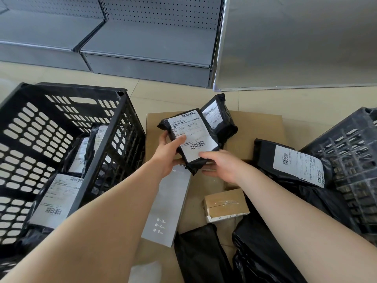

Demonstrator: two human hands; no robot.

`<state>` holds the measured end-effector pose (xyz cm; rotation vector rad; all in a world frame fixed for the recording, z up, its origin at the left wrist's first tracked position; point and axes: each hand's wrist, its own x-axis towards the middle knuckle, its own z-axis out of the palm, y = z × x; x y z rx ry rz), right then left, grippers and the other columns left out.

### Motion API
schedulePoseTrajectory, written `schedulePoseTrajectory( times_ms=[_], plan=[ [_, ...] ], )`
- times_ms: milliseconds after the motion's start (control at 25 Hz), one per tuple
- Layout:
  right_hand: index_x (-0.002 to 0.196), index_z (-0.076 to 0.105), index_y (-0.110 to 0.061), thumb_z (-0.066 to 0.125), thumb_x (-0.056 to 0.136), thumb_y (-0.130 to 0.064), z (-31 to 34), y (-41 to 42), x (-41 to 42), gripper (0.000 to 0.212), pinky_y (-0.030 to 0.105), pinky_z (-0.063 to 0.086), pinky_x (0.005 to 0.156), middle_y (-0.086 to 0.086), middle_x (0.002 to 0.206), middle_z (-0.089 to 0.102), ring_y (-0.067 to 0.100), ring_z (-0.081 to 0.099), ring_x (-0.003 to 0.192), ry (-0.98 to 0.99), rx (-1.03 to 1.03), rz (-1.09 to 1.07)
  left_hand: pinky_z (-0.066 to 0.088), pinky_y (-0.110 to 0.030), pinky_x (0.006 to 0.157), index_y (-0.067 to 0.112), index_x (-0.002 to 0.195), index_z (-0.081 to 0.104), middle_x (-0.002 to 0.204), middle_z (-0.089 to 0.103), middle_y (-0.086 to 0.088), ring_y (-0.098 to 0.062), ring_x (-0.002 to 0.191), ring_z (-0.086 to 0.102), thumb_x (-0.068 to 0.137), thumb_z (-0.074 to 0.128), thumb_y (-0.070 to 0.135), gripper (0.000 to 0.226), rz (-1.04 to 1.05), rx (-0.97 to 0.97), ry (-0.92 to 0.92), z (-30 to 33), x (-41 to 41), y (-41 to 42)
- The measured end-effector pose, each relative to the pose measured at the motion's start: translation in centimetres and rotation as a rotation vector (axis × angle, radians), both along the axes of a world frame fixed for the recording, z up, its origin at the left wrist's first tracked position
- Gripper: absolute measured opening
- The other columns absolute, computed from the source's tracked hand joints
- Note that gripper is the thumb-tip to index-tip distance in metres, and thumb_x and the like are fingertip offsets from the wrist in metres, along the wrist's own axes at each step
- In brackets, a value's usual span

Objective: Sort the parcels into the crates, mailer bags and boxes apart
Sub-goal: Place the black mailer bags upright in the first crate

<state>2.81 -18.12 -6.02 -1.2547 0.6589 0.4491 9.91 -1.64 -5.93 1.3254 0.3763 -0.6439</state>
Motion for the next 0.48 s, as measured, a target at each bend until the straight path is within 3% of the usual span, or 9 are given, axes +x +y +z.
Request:
schedulePoseTrajectory(
  times_ms=[120, 200, 320, 400, 480],
  plan=[
    [0.124, 0.066, -0.02, 0.067, 0.096, -0.018, 0.0, -0.6, -0.7, 0.028, 0.042, 0.053, 0.099, 0.006, 0.121, 0.073, 0.025, 0.068, 0.112, -0.004, -0.018, 0.164, 0.059, -0.046, 0.071, 0.038, 0.138, 0.035, 0.117, 0.066, -0.002, -0.023, 0.102, 0.066, 0.09, 0.068, 0.017, 0.063, 0.008, 0.049, -0.017, 0.1, 0.0, 0.2],
    [0.127, 0.065, -0.018, 0.066, 0.096, -0.026, 0.4, -0.9, -0.8, 0.032, 0.044, 0.051, 0.103, 0.009, 0.122, 0.073, 0.029, 0.066, 0.117, -0.004, -0.006, 0.22, 0.058, -0.045, 0.078, 0.036, 0.14, 0.034, 0.119, 0.065, 0.0, -0.021, 0.102, 0.066, 0.089, 0.067, 0.02, 0.062, 0.019, 0.123, -0.058, -0.1, 0.0, 0.4],
    [0.128, 0.061, -0.022, 0.063, 0.086, -0.054, 1.4, -0.7, -0.5, 0.053, 0.042, 0.054, 0.097, 0.014, 0.12, 0.072, 0.03, 0.066, 0.116, 0.009, 0.01, 0.294, 0.056, -0.049, 0.088, 0.032, 0.141, 0.034, 0.124, 0.064, -0.001, -0.022, 0.103, 0.067, 0.082, 0.063, 0.026, 0.066, 0.032, 0.192, -0.132, 0.6, 0.8, 0.9],
    [0.132, 0.058, -0.022, 0.054, 0.082, -0.068, 2.0, -0.1, -0.1, 0.068, 0.039, 0.055, 0.094, 0.013, 0.121, 0.073, 0.029, 0.067, 0.115, -0.007, 0.022, 0.271, 0.058, -0.043, 0.086, 0.028, 0.143, 0.033, 0.125, 0.064, 0.0, -0.018, 0.101, 0.068, 0.085, 0.062, 0.022, 0.065, 0.027, 0.198, -0.208, 2.1, 1.8, 1.3],
    [0.133, 0.058, -0.018, 0.041, 0.089, -0.075, 2.7, 0.7, 0.5, 0.075, 0.041, 0.055, 0.095, 0.014, 0.121, 0.073, 0.03, 0.068, 0.114, -0.04, 0.038, 0.208, 0.059, -0.03, 0.073, 0.023, 0.141, 0.035, 0.122, 0.064, 0.001, -0.011, 0.091, 0.071, 0.09, 0.061, 0.015, 0.058, 0.022, 0.189, -0.308, 4.6, 3.0, 1.8]
  ],
)
